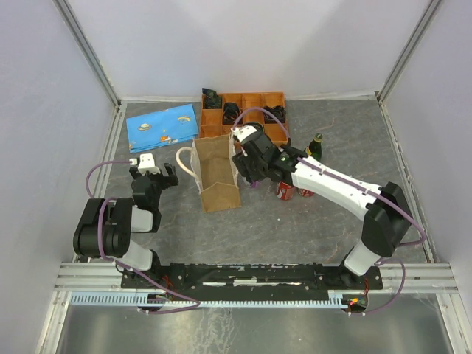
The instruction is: Take the beverage out of the canvas bag
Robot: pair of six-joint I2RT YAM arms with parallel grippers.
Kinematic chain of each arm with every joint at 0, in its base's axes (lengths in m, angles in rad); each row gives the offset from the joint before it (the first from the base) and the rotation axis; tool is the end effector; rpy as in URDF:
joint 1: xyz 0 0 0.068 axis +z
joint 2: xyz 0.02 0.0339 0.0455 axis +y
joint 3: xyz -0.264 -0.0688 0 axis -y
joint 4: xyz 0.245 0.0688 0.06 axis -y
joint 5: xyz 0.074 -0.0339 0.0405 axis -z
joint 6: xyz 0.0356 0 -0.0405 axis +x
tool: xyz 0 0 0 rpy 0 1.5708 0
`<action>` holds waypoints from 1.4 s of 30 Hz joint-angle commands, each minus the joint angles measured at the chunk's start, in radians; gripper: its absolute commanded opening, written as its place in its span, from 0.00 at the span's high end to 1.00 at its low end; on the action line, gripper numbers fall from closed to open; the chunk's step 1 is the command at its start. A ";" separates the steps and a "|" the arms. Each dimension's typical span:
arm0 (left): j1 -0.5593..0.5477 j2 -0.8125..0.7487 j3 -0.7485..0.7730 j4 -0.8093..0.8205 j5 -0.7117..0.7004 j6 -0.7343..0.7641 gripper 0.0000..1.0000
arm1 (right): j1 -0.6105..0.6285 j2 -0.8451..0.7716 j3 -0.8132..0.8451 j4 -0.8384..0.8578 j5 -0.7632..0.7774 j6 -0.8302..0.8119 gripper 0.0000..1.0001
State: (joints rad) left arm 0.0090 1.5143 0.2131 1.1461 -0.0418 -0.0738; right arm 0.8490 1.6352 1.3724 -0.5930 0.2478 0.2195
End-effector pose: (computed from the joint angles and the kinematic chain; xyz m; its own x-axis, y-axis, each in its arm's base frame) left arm 0.2364 0.0036 0.1400 -0.1503 -0.0750 -0.9858 -0.0615 0.9959 -0.0664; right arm 0.2446 0.2647 0.2893 -0.6223 -0.3874 -0.6802 -0.4979 0.8664 -0.0380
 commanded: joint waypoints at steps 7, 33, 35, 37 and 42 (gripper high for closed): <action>-0.002 0.005 0.022 0.032 0.014 0.048 0.01 | -0.139 -0.049 -0.040 0.139 0.010 -0.009 1.00; -0.003 0.005 0.022 0.032 0.014 0.048 0.01 | -0.233 0.209 0.016 0.215 0.033 -0.021 1.00; -0.003 0.005 0.022 0.033 0.014 0.048 0.01 | -0.242 0.229 0.030 0.219 0.043 -0.034 1.00; -0.003 0.005 0.022 0.033 0.014 0.048 0.01 | -0.251 0.253 0.050 0.220 0.048 -0.042 1.00; -0.004 0.004 0.021 0.033 0.014 0.048 0.01 | -0.260 0.295 0.094 0.213 0.027 -0.036 1.00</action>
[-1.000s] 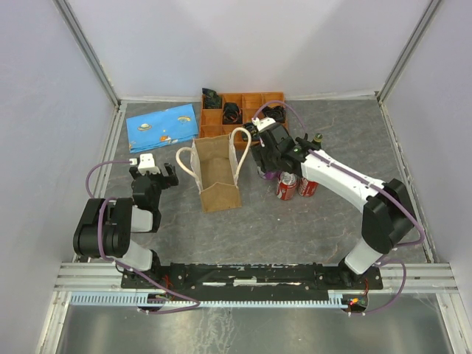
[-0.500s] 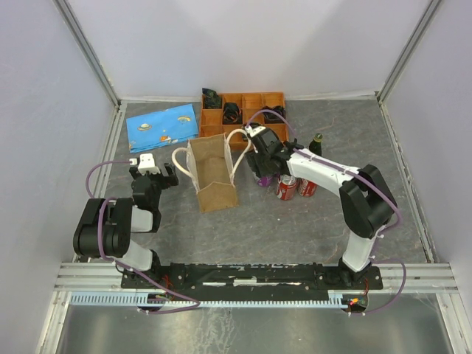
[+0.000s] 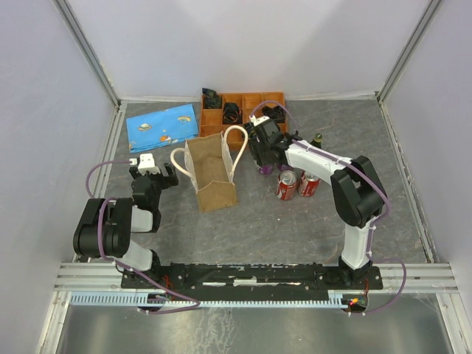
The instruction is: Take the beverage out of the canvas bag
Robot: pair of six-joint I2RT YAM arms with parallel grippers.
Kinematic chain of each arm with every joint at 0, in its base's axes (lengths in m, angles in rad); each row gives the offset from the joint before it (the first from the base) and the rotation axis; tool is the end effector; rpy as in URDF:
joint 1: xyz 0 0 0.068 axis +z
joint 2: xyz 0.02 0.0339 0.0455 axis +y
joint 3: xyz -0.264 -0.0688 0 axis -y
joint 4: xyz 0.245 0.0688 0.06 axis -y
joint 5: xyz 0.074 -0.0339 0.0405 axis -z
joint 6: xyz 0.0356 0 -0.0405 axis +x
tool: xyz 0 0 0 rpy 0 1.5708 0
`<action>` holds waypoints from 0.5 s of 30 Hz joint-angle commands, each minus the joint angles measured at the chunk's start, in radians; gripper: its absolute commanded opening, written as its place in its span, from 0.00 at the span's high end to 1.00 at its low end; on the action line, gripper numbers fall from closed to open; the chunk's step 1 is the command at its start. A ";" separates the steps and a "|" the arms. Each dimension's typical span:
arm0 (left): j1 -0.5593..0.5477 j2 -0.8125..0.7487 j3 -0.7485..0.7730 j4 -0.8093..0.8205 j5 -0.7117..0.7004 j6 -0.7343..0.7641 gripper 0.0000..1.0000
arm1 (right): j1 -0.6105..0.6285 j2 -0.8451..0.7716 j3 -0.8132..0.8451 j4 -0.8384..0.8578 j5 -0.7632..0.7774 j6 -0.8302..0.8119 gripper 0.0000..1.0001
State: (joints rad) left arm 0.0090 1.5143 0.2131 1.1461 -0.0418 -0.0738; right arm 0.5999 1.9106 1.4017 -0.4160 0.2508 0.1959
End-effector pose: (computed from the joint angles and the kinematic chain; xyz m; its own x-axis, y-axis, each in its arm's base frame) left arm 0.2364 0.0036 0.1400 -0.1503 -0.0750 -0.9858 -0.0615 0.9959 -0.0664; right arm 0.3487 0.2278 0.2088 -0.7290 -0.2702 -0.6290 -0.2872 0.9548 -0.0772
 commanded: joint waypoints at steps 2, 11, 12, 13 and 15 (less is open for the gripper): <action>-0.003 0.004 0.022 0.033 0.013 0.048 0.01 | -0.012 0.016 0.063 0.032 0.002 0.006 1.00; -0.004 0.005 0.022 0.032 0.013 0.049 0.01 | 0.026 -0.068 -0.020 -0.001 -0.016 0.051 0.93; -0.003 0.005 0.022 0.032 0.014 0.049 0.01 | 0.036 -0.076 -0.024 -0.010 -0.007 0.046 0.87; -0.005 0.005 0.022 0.033 0.014 0.048 0.01 | 0.046 -0.079 -0.026 -0.020 0.002 0.042 0.82; -0.004 0.005 0.021 0.033 0.013 0.049 0.01 | 0.066 -0.083 -0.025 -0.039 0.022 0.033 0.72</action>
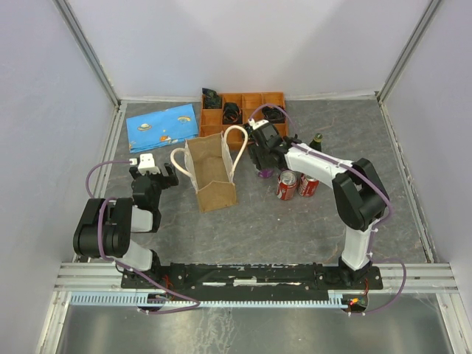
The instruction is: Take the beverage out of the canvas bag
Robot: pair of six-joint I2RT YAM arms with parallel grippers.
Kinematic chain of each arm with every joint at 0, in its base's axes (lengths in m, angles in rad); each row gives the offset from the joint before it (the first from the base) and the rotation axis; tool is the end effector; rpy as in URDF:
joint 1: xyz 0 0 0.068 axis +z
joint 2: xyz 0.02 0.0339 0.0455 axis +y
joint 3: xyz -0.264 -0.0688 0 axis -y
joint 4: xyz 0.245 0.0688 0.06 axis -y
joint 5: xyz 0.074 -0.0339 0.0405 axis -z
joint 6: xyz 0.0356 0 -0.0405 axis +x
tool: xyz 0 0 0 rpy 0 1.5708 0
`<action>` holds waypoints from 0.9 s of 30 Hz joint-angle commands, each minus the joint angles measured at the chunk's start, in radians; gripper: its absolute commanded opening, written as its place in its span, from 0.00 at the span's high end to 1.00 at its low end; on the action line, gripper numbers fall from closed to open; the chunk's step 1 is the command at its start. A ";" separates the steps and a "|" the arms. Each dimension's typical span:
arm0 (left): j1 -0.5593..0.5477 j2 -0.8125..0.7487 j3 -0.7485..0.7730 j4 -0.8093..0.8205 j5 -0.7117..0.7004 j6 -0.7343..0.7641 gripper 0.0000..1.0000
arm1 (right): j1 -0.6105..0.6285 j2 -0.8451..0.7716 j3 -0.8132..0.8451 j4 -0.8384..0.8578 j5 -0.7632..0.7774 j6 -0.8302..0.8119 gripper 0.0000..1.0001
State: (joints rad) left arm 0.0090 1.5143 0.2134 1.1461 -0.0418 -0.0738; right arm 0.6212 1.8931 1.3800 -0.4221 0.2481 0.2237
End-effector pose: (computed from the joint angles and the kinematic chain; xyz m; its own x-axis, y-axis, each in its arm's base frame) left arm 0.2365 0.0036 0.1401 -0.1501 -0.0750 -0.9858 -0.0615 0.9959 -0.0664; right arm 0.3393 0.2321 0.2086 -0.7369 -0.2630 -0.6227 -0.2894 0.9553 -0.0610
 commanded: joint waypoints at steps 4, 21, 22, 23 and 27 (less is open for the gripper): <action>-0.004 0.005 0.021 0.033 0.014 0.049 0.01 | 0.082 -0.062 0.001 -0.056 0.060 -0.003 0.48; -0.002 0.005 0.020 0.032 0.014 0.048 0.01 | 0.116 -0.138 0.030 -0.086 0.121 -0.013 0.01; -0.004 0.005 0.021 0.033 0.013 0.048 0.01 | 0.121 -0.157 0.032 -0.088 0.126 -0.015 0.01; -0.002 0.005 0.021 0.033 0.013 0.048 0.01 | 0.127 -0.185 0.031 -0.088 0.130 -0.016 0.01; -0.003 0.004 0.021 0.033 0.013 0.049 0.01 | 0.130 -0.274 0.024 -0.078 0.162 -0.016 0.01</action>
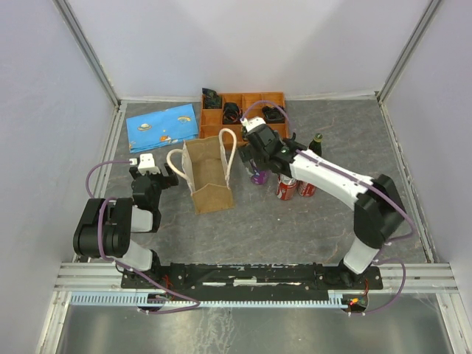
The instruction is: Take the beverage out of the canvas bag
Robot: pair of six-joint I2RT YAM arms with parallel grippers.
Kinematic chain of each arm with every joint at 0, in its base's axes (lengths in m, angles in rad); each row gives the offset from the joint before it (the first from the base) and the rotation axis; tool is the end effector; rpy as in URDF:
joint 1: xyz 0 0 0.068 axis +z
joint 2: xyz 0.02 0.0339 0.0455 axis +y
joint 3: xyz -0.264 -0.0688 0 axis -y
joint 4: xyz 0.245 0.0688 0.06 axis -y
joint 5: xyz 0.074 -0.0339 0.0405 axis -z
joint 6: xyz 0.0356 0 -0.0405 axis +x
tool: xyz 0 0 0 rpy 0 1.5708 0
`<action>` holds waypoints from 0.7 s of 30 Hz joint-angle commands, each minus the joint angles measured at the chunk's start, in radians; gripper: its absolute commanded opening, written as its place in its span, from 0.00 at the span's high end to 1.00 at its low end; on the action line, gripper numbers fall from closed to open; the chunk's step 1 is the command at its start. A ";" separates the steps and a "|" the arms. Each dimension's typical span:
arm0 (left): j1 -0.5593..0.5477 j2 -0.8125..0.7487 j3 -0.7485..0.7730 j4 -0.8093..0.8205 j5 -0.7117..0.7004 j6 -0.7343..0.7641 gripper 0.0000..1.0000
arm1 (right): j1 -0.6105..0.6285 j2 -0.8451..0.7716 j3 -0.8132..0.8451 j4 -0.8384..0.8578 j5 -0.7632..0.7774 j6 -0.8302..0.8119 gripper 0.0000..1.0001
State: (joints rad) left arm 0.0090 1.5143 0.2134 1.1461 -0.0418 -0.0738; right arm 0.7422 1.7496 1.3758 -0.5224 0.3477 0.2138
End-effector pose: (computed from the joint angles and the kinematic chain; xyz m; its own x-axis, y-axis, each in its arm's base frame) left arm 0.2365 0.0036 0.1401 -0.1501 -0.0750 -0.9858 -0.0615 0.9959 -0.0664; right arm 0.2913 0.2507 0.2558 -0.6640 -0.3383 -0.6668 -0.3456 0.9297 -0.1275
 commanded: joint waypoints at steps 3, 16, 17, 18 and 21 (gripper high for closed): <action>-0.004 0.005 0.021 0.032 0.014 0.048 0.01 | 0.009 -0.202 0.011 0.048 0.154 -0.014 0.01; -0.003 0.005 0.021 0.033 0.014 0.049 0.01 | -0.377 -0.549 -0.211 0.172 0.260 0.009 0.01; -0.004 0.004 0.021 0.032 0.014 0.048 0.01 | -0.421 -0.572 -0.225 0.179 0.256 0.015 0.01; -0.003 0.005 0.021 0.033 0.014 0.048 0.01 | -0.468 -0.593 -0.242 0.185 0.234 0.024 0.01; -0.003 0.005 0.021 0.032 0.014 0.048 0.01 | -0.628 -0.653 -0.279 0.206 0.174 0.059 0.01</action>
State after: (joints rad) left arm 0.0090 1.5143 0.2134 1.1461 -0.0418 -0.0738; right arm 0.2584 1.1812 1.1305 -0.3882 0.5648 0.2237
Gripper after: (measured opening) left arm 0.991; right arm 0.991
